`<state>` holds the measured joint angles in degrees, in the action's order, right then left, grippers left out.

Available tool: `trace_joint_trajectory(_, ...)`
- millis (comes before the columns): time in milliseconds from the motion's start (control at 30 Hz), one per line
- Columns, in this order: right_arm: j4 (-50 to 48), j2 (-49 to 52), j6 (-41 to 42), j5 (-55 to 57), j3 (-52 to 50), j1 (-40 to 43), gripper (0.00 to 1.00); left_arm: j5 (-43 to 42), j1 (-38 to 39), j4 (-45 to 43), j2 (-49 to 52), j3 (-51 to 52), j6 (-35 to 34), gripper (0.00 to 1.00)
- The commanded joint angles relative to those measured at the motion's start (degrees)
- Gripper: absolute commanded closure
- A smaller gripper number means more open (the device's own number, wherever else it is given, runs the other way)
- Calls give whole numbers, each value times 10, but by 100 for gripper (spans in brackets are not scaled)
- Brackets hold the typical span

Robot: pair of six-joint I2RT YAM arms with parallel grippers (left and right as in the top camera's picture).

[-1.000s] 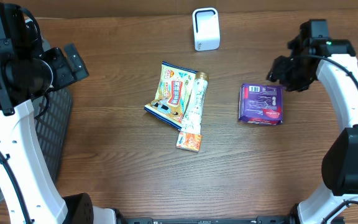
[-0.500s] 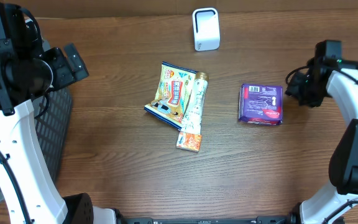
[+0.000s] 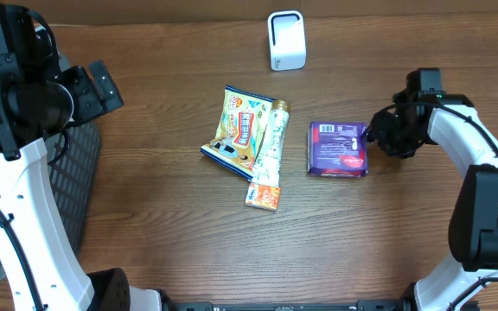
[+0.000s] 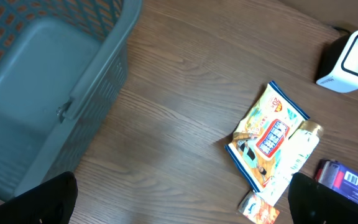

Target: Scan the item barcode

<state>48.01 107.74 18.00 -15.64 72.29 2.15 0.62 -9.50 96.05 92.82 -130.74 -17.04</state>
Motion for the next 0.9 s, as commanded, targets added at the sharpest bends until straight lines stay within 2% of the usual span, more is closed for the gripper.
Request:
trace_joint_trajectory(0, 28, -3, -5, -7, 45, 14, 39, -2, -2, -1, 2, 3, -8, 0)
trace_joint_trajectory(167, 114, -3, -71, -12, 117, 30, 30, -2, -2, -1, 2, 3, -8, 0)
trace_joint_trajectory(267, 139, -3, -111, -12, 131, 30, 16, -2, -2, -1, 2, 3, -8, 0)
trace_joint_trajectory(433, 128, -2, -110, -11, 119, 30, 0, -2, -2, -1, 2, 3, -8, 0)
trace_joint_trajectory(567, 103, -2, -108, -18, 92, 30, 0, -2, -2, -1, 2, 3, -8, 0)
trace_joint_trajectory(867, 19, -2, -123, -128, 22, 30, 0, -2, -2, -1, 2, 3, -8, 0)
